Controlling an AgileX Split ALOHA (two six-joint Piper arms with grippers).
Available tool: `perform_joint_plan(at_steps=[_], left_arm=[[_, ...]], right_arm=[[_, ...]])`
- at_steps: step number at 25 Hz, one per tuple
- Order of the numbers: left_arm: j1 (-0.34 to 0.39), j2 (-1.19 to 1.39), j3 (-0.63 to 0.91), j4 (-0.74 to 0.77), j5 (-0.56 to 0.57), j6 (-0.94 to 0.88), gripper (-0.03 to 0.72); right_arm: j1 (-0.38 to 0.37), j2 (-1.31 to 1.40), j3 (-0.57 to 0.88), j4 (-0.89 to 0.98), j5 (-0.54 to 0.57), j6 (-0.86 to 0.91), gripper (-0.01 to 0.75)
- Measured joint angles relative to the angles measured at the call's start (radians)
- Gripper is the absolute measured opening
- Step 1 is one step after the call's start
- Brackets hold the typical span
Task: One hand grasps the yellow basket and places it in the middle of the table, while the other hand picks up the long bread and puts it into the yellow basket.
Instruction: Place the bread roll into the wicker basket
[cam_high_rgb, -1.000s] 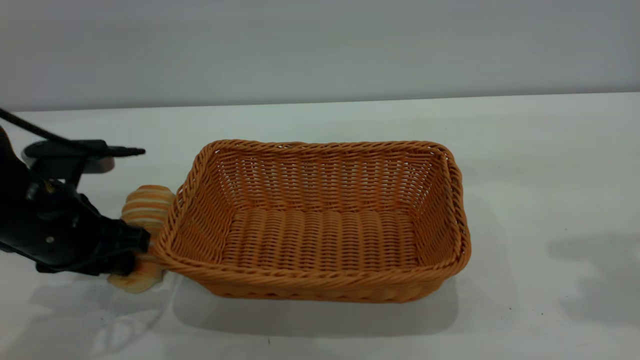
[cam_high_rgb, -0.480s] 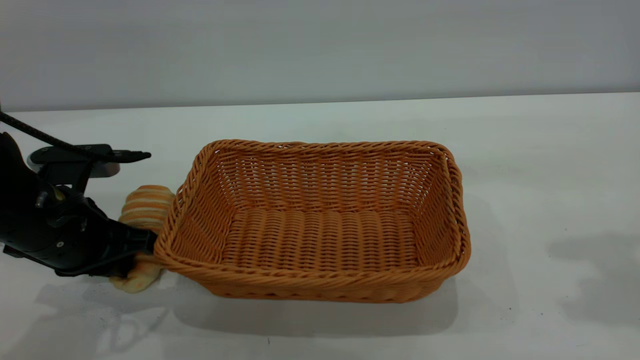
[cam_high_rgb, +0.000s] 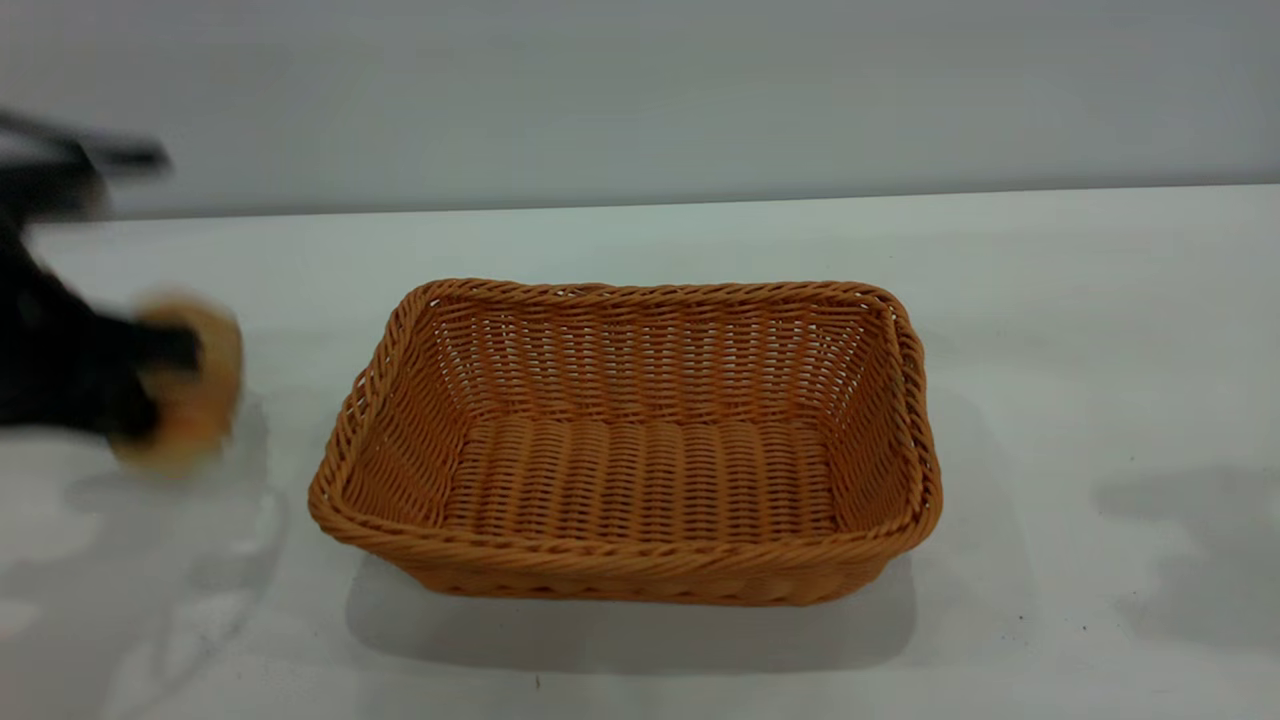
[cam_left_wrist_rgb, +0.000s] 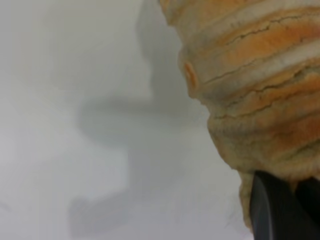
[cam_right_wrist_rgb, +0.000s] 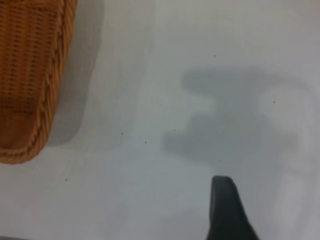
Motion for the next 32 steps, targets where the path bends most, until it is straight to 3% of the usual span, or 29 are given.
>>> perform_joint_plan(at_steps=[2, 6, 10, 15, 20, 26, 28, 32], left_arm=[[-0.029, -0.092, 0.0, 0.009, 0.011, 0.0, 0.048], [-0.154, -0.187, 0.001, 0.098, 0.015, 0.001, 0.048], [-0.294, -0.17, 0.004, 0.147, 0.031, 0.0, 0.048], [-0.391, -0.109, 0.009, 0.151, 0.033, 0.0, 0.051], [-0.419, -0.08, 0.009, 0.151, 0.032, 0.0, 0.159], [-0.42, -0.087, 0.008, 0.151, 0.033, -0.001, 0.403], [-0.417, -0.11, -0.012, 0.151, 0.114, -0.001, 0.453], [-0.368, -0.21, -0.134, 0.183, 0.423, 0.001, 0.491]], right_arm=[[0.0, 0.0, 0.0, 0.0, -0.001, 0.0, 0.492], [0.0, 0.0, 0.0, 0.0, -0.005, 0.0, 0.492], [0.0, 0.0, 0.0, 0.0, -0.005, 0.0, 0.492], [0.0, 0.0, 0.0, 0.0, -0.005, 0.0, 0.492], [0.0, 0.0, 0.0, 0.0, -0.005, 0.0, 0.491], [0.0, 0.0, 0.0, 0.0, -0.005, 0.0, 0.491], [0.0, 0.0, 0.0, 0.0, -0.002, 0.0, 0.491], [0.0, -0.007, 0.0, -0.003, 0.036, 0.0, 0.491]])
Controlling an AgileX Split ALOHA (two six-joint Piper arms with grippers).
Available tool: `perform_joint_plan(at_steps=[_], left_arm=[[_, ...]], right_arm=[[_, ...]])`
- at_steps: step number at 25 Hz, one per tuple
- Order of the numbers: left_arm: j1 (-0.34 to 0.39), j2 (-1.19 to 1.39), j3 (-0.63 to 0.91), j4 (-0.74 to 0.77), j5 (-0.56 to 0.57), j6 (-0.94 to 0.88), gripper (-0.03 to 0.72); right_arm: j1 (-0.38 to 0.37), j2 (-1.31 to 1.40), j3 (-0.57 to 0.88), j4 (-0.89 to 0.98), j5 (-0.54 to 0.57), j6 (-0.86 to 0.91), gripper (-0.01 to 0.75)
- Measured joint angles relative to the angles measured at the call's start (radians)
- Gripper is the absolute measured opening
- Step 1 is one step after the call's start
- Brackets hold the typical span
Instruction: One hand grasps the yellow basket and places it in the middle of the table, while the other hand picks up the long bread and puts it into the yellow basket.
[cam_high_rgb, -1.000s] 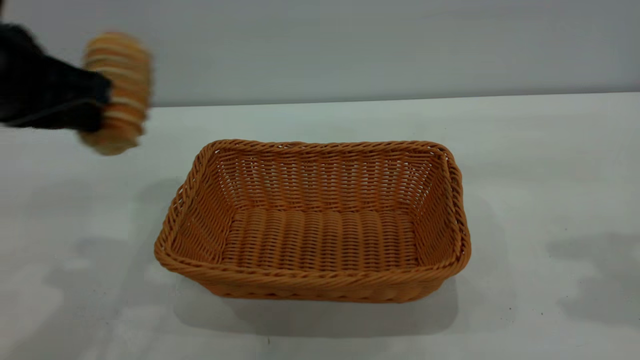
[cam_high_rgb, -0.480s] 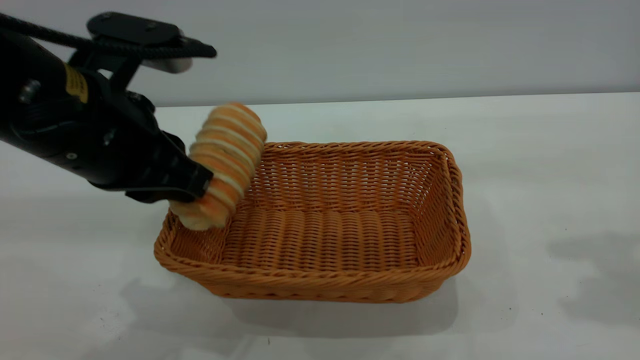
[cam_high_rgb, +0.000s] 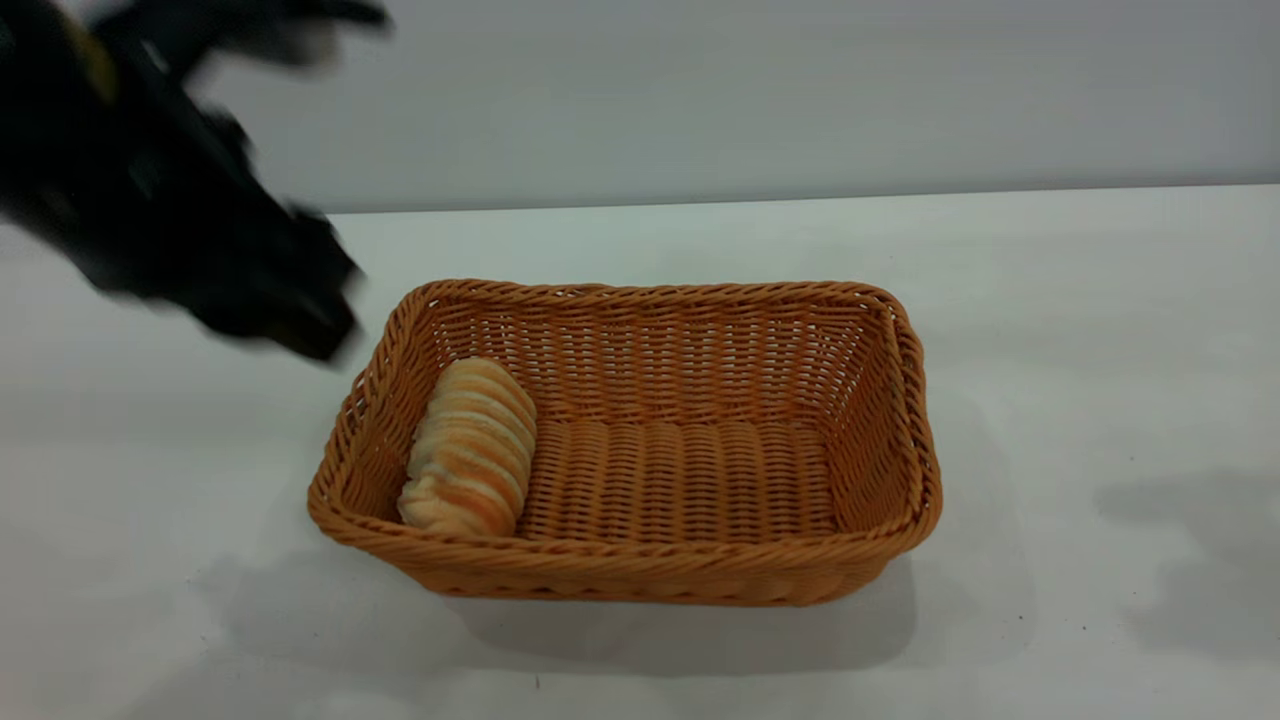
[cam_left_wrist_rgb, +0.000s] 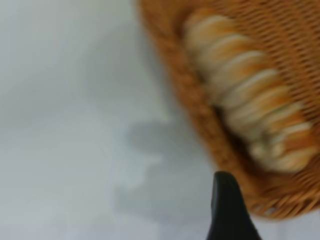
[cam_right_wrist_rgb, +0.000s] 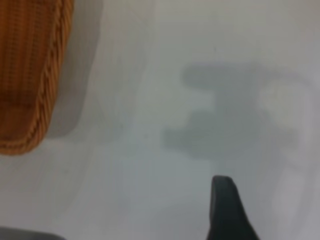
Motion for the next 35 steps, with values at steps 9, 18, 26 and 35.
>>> perform_joint_plan(at_steps=[9, 18, 26, 35], left_arm=[[0.096, -0.399, -0.179, 0.154, 0.476, -0.045, 0.492], [0.101, -0.761, -0.172, 0.171, 0.743, -0.068, 0.492], [0.101, -1.034, 0.016, 0.142, 0.809, -0.094, 0.492], [0.101, -1.332, 0.194, 0.11, 0.827, -0.113, 0.492]], right_arm=[[0.0, -0.154, 0.0, -0.004, 0.115, -0.001, 0.491], [0.0, -0.419, 0.087, 0.007, 0.195, -0.029, 0.491], [0.0, -0.754, 0.325, 0.076, 0.215, -0.13, 0.491], [0.0, -1.111, 0.45, 0.107, 0.248, -0.147, 0.491]])
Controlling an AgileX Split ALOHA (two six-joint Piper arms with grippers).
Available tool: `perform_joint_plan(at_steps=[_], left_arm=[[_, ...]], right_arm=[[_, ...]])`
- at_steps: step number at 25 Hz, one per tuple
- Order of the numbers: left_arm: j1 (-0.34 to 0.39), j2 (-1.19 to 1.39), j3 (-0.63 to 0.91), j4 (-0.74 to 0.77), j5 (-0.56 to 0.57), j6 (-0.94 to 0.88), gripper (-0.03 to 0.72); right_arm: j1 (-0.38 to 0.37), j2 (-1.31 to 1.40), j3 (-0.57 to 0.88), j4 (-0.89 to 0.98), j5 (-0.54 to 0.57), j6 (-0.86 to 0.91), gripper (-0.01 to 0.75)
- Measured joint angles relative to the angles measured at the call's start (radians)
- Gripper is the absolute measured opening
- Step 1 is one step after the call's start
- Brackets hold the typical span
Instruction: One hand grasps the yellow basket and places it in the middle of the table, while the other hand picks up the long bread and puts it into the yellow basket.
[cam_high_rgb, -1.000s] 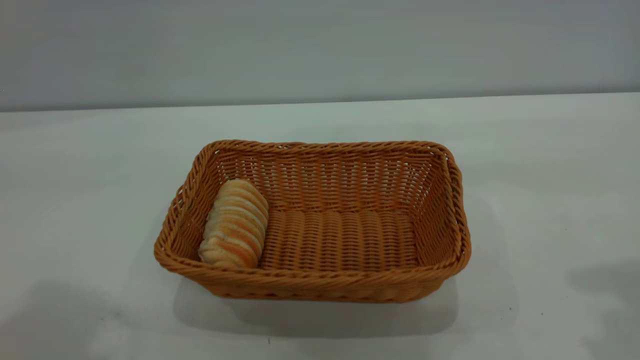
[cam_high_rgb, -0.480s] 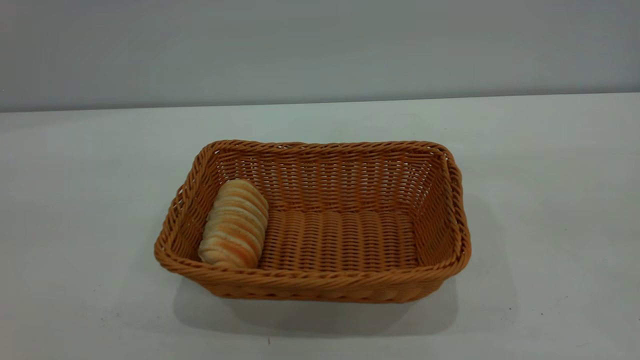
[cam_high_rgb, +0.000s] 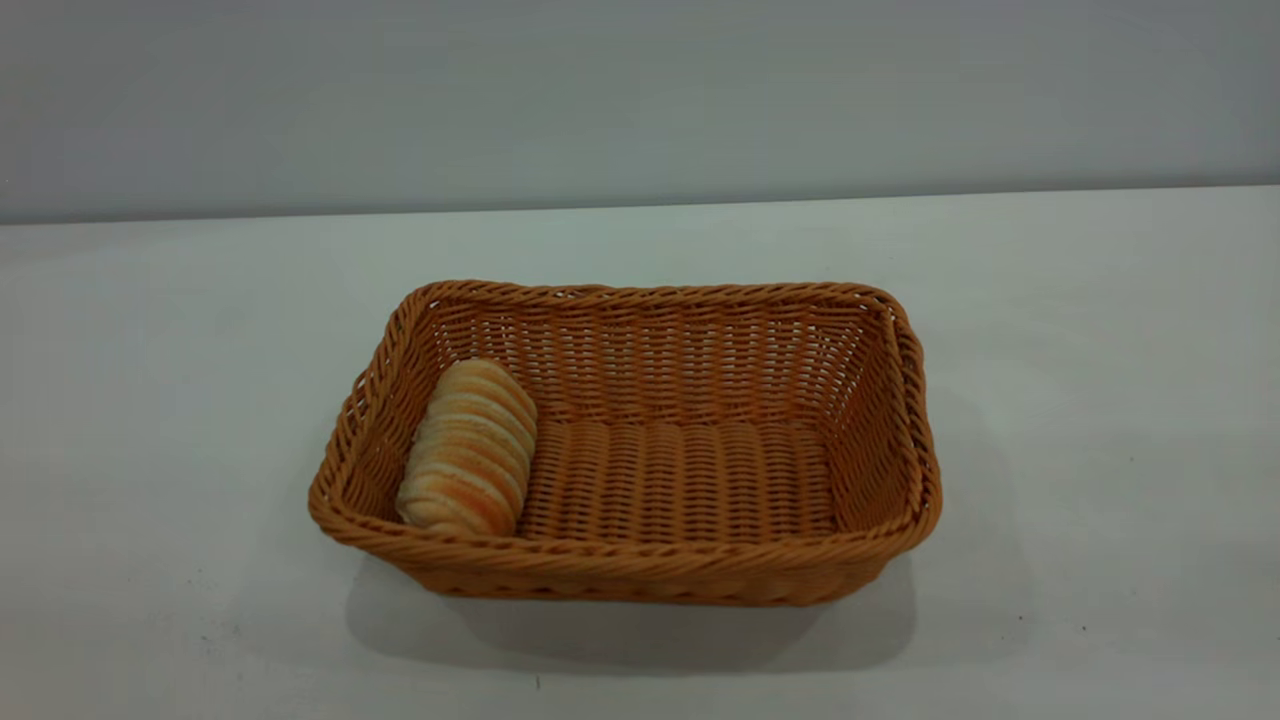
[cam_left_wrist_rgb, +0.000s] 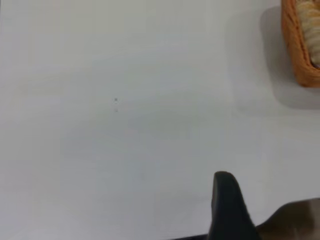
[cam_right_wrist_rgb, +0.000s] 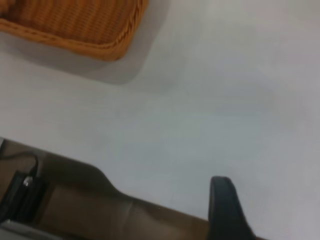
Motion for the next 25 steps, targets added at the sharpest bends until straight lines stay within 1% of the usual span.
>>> perform_joint_plan(at_steps=[6, 9, 25], left_arm=[[0.0, -0.143, 0.077, -0.043, 0.01, -0.001, 0.492], [0.0, -0.18, 0.11, -0.048, 0.01, -0.002, 0.492], [0.0, -0.192, 0.121, -0.065, -0.004, 0.006, 0.492]], right_arm=[[0.0, -0.19, 0.079, -0.038, 0.003, -0.003, 0.491], [0.0, -0.244, 0.082, -0.046, -0.003, -0.002, 0.491], [0.0, -0.26, 0.082, -0.046, -0.004, -0.001, 0.491]])
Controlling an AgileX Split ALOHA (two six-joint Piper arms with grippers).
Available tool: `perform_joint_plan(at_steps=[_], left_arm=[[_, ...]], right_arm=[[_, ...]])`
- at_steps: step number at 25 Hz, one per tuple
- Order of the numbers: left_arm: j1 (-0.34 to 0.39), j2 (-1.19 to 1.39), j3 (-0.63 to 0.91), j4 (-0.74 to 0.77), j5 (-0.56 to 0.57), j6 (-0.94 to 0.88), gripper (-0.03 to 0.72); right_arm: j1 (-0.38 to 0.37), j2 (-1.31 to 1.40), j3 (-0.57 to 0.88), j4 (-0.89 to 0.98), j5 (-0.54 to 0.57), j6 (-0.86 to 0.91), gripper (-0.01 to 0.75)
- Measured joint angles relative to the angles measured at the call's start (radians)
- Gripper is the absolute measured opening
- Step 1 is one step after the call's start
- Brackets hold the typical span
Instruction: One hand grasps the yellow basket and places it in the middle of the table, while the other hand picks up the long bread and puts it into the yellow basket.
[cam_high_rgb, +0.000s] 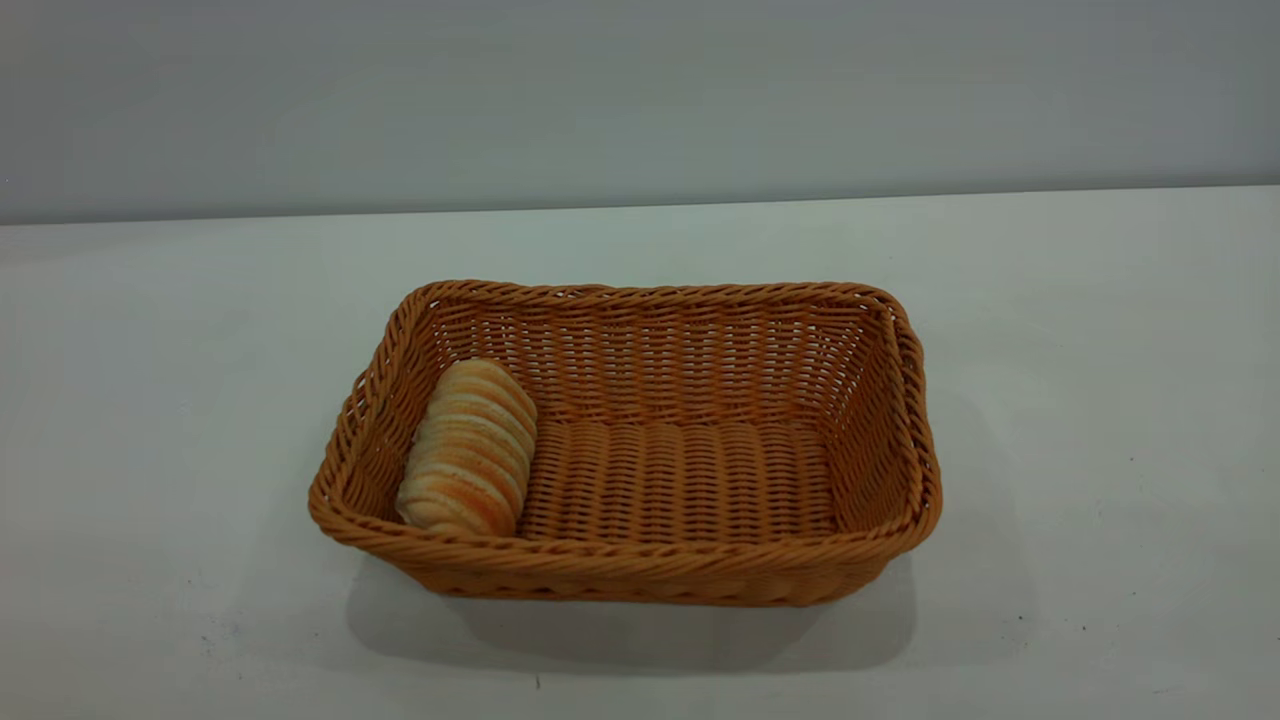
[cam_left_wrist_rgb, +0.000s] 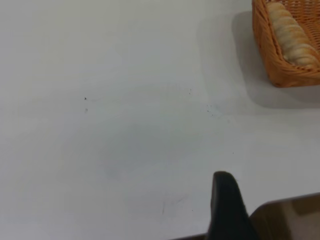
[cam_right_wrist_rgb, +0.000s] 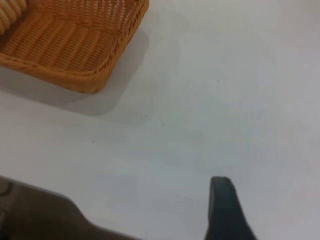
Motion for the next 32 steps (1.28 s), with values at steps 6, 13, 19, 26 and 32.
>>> perform_joint_plan(at_steps=[6, 13, 19, 26, 32], left_arm=[[0.017, -0.001, 0.001, 0.0, 0.0, 0.0, 0.492], [0.229, -0.03, 0.001, -0.001, 0.0, 0.0, 0.492], [0.279, -0.033, 0.001, -0.001, 0.0, 0.0, 0.492], [0.279, -0.033, 0.001, -0.001, 0.0, 0.0, 0.492], [0.279, -0.033, 0.001, -0.001, 0.0, 0.0, 0.492]], right_arm=[[0.0, -0.032, 0.0, 0.0, 0.0, 0.0, 0.491], [0.0, -0.044, 0.0, 0.002, 0.0, 0.0, 0.491], [0.0, -0.046, 0.0, 0.003, 0.0, 0.0, 0.491], [0.0, -0.047, 0.0, 0.003, 0.0, 0.0, 0.491], [0.0, -0.047, 0.0, 0.003, 0.0, 0.0, 0.491]])
